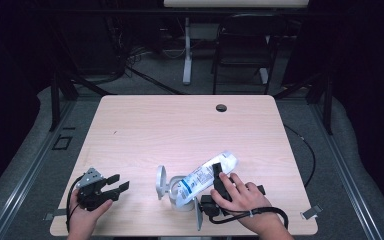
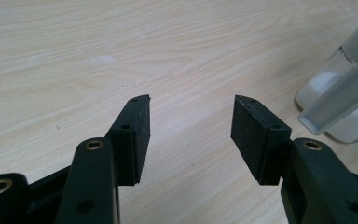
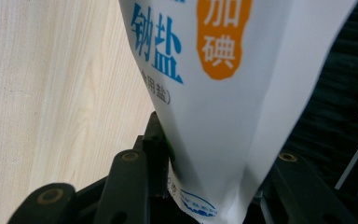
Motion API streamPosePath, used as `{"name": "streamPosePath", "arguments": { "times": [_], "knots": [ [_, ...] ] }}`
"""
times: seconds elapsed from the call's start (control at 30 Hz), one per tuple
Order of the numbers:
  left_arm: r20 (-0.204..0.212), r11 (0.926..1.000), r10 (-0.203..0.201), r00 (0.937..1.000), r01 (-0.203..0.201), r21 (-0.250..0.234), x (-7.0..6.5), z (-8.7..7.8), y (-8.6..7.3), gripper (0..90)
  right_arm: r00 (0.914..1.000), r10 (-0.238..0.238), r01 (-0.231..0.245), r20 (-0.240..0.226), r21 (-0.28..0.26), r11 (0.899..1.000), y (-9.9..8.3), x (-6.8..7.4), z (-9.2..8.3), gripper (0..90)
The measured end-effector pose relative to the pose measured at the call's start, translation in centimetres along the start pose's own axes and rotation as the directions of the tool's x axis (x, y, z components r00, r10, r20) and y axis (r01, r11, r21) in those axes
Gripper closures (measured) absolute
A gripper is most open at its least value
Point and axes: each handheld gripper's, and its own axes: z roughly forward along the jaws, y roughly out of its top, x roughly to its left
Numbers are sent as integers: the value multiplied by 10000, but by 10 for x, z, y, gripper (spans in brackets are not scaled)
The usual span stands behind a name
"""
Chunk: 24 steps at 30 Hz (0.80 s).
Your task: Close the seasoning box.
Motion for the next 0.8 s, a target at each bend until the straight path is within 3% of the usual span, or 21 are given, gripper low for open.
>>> {"name": "streamPosePath", "arguments": {
  "times": [0.23,0.27,0.8],
  "knots": [
    [-17,10000,-8,10000,8,17,0,0,0,479,10000,37,-37,-24,2,10000,0,1,0,654],
    [-17,10000,-10,10000,10,16,0,0,0,479,9999,-131,131,1,200,9997,1,0,-2,658],
    [-54,9998,170,9998,-170,-110,-4,-3,3,480,9996,202,-202,-218,-9,9998,1,0,-2,701]
  ]
}}
